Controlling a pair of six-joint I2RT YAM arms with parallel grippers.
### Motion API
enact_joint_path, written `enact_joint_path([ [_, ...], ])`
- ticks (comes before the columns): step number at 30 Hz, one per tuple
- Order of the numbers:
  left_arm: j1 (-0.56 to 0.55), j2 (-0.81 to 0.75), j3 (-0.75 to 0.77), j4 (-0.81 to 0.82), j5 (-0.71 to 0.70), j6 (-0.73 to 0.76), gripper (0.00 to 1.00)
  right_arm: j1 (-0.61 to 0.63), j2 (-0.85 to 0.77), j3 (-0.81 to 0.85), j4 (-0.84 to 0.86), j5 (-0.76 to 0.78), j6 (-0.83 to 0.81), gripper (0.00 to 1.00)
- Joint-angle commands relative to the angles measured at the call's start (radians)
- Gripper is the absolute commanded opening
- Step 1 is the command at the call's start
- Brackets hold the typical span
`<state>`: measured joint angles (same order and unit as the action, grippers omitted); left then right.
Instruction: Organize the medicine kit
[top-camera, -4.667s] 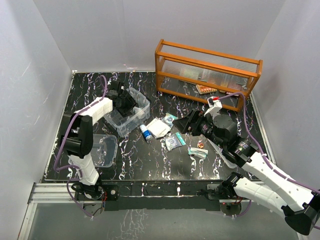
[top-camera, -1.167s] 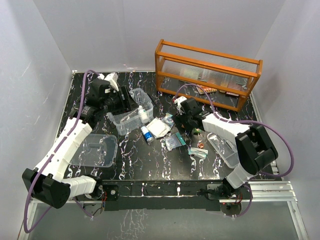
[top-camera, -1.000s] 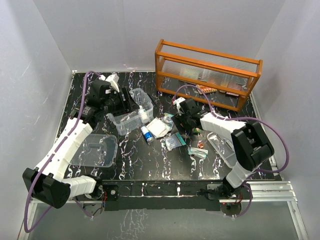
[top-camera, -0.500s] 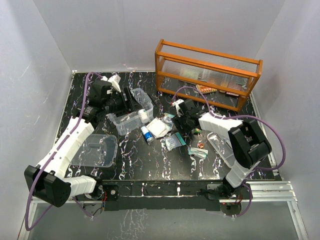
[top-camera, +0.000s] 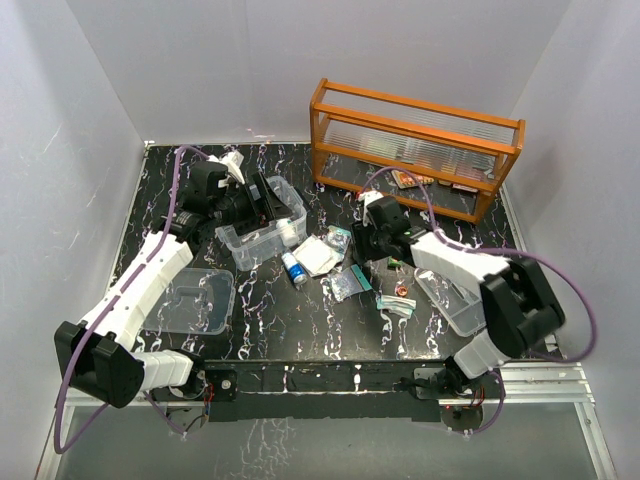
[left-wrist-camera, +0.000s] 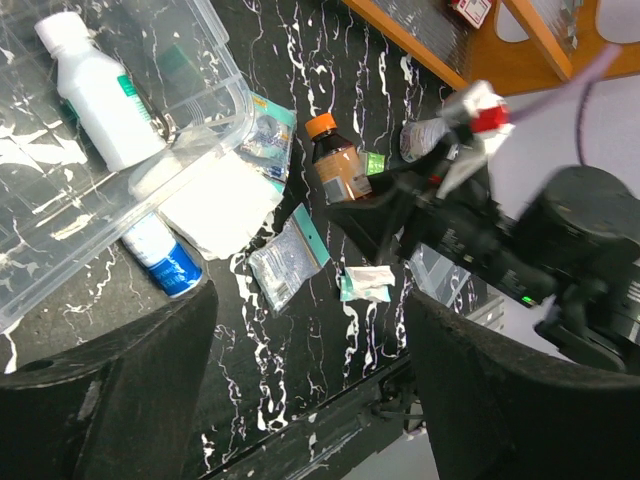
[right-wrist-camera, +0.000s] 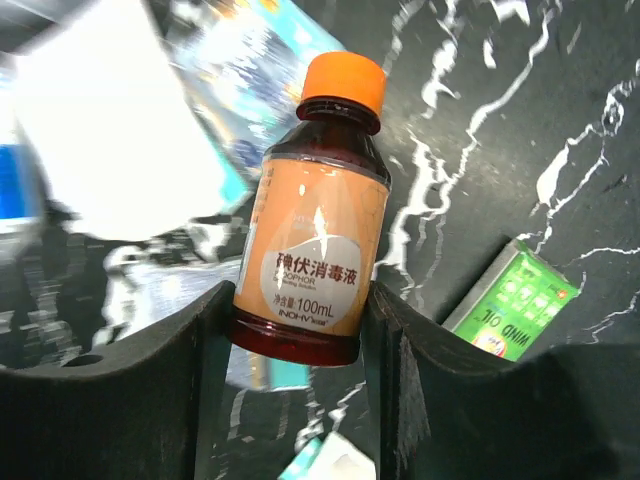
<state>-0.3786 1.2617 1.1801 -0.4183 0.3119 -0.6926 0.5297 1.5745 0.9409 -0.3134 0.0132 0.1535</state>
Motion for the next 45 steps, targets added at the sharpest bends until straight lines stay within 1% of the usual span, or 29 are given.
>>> enact_joint_path([
  [1,0.004,-0.049,-0.051,0.108,0.091,-0.092,0.77,0.011,-0.216,-0.034,0.203,-0.183,0.117,0.36],
  [3,0.004,-0.061,-0.114,0.214,0.168,-0.13,0.78,0.035,-0.261,-0.046,0.257,-0.267,0.139,0.36],
  [7,0.004,-0.079,-0.197,0.399,0.257,-0.192,0.79,0.094,-0.294,-0.035,0.329,-0.353,0.216,0.36],
  [10,0.004,-0.099,-0.221,0.402,0.239,-0.186,0.8,0.142,-0.317,-0.052,0.444,-0.363,0.288,0.36],
  [12,0.004,-0.12,-0.247,0.398,0.203,-0.199,0.8,0.188,-0.327,-0.077,0.541,-0.326,0.323,0.36],
  [14,0.004,-0.143,-0.278,0.421,0.19,-0.228,0.8,0.229,-0.319,-0.09,0.599,-0.289,0.336,0.35],
  [17,0.005,-0.177,-0.328,0.468,0.168,-0.318,0.8,0.28,-0.307,-0.095,0.644,-0.227,0.337,0.35],
  [21,0.004,-0.232,-0.402,0.504,0.104,-0.468,0.79,0.314,-0.307,-0.107,0.711,-0.173,0.335,0.35],
  [23,0.004,-0.258,-0.415,0.495,0.067,-0.497,0.79,0.325,-0.309,-0.108,0.732,-0.151,0.331,0.35],
  [25,0.004,-0.263,-0.409,0.469,0.053,-0.492,0.79,0.332,-0.308,-0.11,0.746,-0.14,0.329,0.35],
  [27,0.004,-0.256,-0.402,0.466,0.067,-0.486,0.76,0.337,-0.307,-0.112,0.756,-0.134,0.33,0.35],
  [29,0.004,-0.247,-0.398,0.511,0.101,-0.485,0.71,0.343,-0.305,-0.117,0.769,-0.123,0.332,0.35],
  [31,0.006,-0.242,-0.391,0.521,0.119,-0.493,0.65,0.347,-0.303,-0.121,0.778,-0.108,0.338,0.35],
  [36,0.004,-0.238,-0.396,0.53,0.144,-0.492,0.64,0.351,-0.29,-0.121,0.798,-0.091,0.354,0.35],
  [41,0.004,-0.231,-0.415,0.559,0.191,-0.508,0.67,0.351,-0.266,-0.114,0.825,-0.098,0.372,0.36],
  [43,0.004,-0.232,-0.425,0.581,0.201,-0.522,0.64,0.352,-0.258,-0.108,0.829,-0.102,0.375,0.37],
  [45,0.004,-0.232,-0.43,0.586,0.2,-0.53,0.57,0.352,-0.249,-0.104,0.833,-0.113,0.377,0.38],
])
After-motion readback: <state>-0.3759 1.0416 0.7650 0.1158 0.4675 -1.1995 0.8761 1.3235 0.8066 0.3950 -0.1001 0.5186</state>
